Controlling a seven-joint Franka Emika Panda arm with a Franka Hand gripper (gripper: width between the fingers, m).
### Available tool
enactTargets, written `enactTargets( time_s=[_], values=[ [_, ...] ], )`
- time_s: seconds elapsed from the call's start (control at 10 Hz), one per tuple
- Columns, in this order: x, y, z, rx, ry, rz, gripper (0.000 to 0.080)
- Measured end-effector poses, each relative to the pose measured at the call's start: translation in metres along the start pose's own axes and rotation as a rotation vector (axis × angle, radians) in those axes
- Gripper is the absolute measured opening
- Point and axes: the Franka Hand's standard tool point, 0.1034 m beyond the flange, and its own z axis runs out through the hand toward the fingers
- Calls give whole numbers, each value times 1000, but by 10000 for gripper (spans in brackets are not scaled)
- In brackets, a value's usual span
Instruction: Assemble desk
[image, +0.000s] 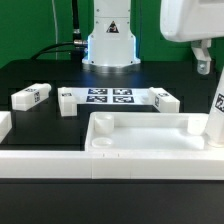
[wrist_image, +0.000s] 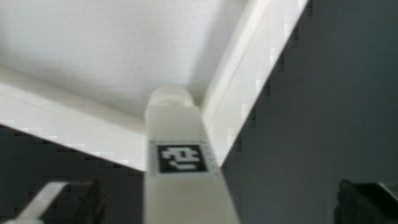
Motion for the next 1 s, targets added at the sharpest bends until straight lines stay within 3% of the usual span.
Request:
enactTargets(
  time_s=[0.1, 0.6, 0.9, 1.0],
  values=[
    [-2, 10, 0, -2, 0, -39, 648],
    [0, 5, 0, -1, -9, 60, 648],
    [35, 1, -10, -2, -9, 125, 648],
    [35, 2, -8, -1, -9, 126, 648]
  ],
)
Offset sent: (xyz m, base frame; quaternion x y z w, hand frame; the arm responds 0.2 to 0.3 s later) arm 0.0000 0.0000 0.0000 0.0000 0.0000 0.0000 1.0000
